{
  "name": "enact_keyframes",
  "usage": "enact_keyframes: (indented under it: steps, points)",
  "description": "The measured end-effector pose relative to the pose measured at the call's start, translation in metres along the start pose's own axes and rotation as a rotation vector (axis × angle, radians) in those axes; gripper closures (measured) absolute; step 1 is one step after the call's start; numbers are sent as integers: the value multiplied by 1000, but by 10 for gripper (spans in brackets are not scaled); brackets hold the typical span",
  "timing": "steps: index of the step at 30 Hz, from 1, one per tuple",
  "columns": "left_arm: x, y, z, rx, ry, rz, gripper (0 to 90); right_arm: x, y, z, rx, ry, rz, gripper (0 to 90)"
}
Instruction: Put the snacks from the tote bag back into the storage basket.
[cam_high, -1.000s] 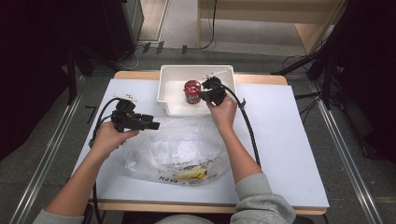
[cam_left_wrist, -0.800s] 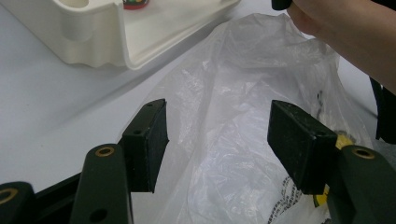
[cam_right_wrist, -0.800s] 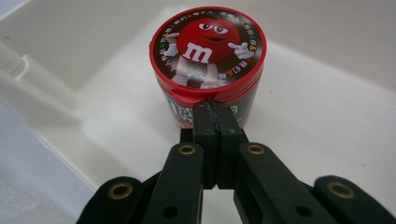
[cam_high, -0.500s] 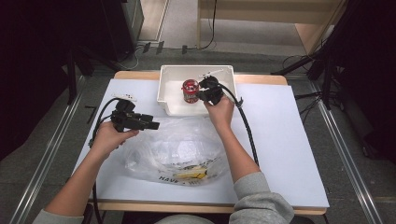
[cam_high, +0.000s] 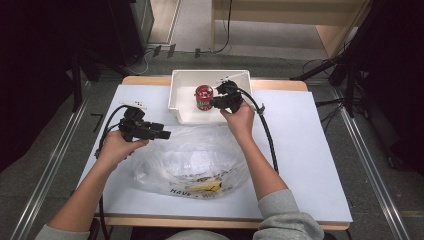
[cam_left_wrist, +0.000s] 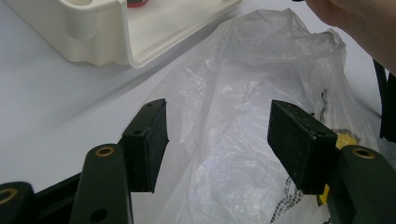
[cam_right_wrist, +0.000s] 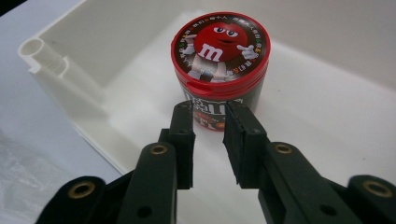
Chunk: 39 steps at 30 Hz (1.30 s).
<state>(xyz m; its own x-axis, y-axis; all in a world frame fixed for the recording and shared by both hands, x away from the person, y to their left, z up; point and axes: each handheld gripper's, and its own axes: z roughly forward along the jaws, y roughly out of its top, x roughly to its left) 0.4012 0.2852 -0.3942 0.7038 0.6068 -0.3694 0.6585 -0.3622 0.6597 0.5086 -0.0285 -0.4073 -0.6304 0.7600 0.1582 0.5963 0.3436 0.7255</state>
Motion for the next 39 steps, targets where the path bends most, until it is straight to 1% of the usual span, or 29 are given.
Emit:
enact_keyframes:
  steps: [3,4,8,10,13,14,16,17,20,25,29,32,39]
  points:
    - [0,0,1,-2,-2,-1,391,0,-2,-5,-8,19,3,706]
    - [0,0,1,-2,-2,-1,391,0,-3,-7,-9,27,9,686]
    - [-1,0,2,6,2,14,392,2,-5,-13,-16,40,4,646]
    - [-1,0,1,-3,5,11,392,2,-6,-16,-19,49,5,621]
    - [-2,0,0,-3,10,17,393,1,-7,-19,-22,62,9,555]
    - [-3,-1,0,-6,8,16,392,1,-8,-21,-23,76,15,524]
    - [-3,-1,0,-3,12,14,392,2,-9,-25,-25,109,23,517]
    - [-3,-1,0,-4,11,15,392,3,-9,-26,-28,116,20,514]
    - [-4,-3,-1,-4,15,18,392,7,-12,-31,-31,123,-2,488]
    - [-5,-4,-3,-9,22,24,392,11,-18,-40,-40,135,-6,479]
    - [-6,-4,-2,-7,20,27,392,14,-22,-48,-49,143,-18,473]
    - [-6,-4,-1,-2,21,27,391,15,-25,-53,-41,152,-25,450]
    - [-6,-4,-1,-2,22,29,391,16,-32,-61,-45,157,-27,447]
